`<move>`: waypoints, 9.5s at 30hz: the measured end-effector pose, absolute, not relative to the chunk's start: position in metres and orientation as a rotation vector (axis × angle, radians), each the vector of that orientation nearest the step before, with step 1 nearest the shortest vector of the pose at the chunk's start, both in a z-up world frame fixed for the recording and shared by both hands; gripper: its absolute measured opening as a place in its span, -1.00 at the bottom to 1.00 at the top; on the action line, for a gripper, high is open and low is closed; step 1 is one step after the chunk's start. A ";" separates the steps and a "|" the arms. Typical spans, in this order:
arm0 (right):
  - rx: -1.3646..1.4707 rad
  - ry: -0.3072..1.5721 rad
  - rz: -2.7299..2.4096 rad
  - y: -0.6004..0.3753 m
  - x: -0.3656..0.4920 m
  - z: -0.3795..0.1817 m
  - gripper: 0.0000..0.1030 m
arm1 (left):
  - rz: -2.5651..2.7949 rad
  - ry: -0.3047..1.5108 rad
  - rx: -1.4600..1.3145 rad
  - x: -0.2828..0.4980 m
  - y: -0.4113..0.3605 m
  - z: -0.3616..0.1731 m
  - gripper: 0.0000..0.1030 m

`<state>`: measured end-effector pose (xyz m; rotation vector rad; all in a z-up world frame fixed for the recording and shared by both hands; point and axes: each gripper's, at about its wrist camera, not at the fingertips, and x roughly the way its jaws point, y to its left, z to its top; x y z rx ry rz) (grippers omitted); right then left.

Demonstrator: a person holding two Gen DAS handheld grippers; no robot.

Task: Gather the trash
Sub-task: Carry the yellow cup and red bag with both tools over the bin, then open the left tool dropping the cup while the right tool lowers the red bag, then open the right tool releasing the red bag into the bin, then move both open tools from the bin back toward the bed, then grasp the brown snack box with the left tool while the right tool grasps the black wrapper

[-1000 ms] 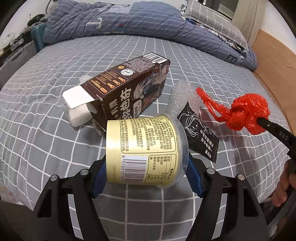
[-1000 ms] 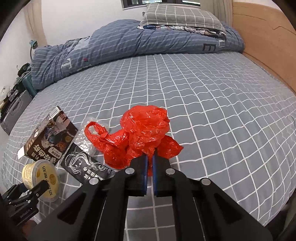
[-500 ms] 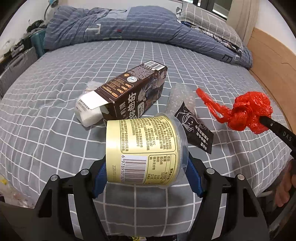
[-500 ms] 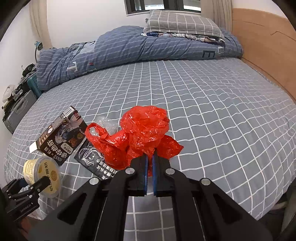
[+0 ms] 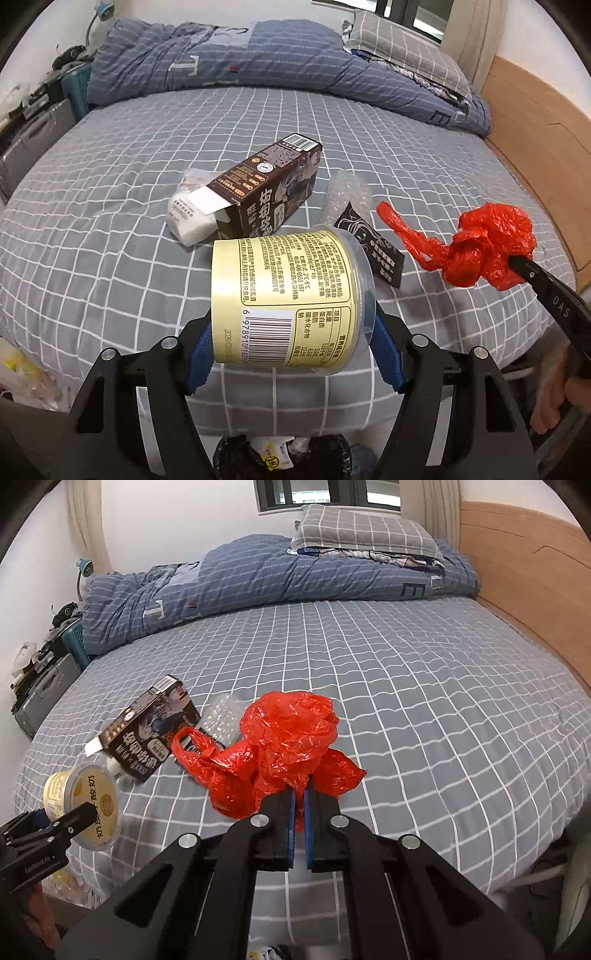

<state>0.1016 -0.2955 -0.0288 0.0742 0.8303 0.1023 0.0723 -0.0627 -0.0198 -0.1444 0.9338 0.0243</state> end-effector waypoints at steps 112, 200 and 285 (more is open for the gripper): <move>-0.109 1.272 0.068 -0.249 -0.095 -0.209 -0.94 | -0.020 1.314 -0.133 -0.098 -0.066 -0.240 0.68; -0.134 0.897 0.126 -0.200 -0.035 -0.067 0.85 | 0.076 1.004 -0.164 -0.066 0.012 -0.067 0.89; -0.020 0.984 0.194 -0.214 0.190 -0.117 -0.87 | -0.031 0.985 -0.115 0.193 -0.013 -0.103 -0.01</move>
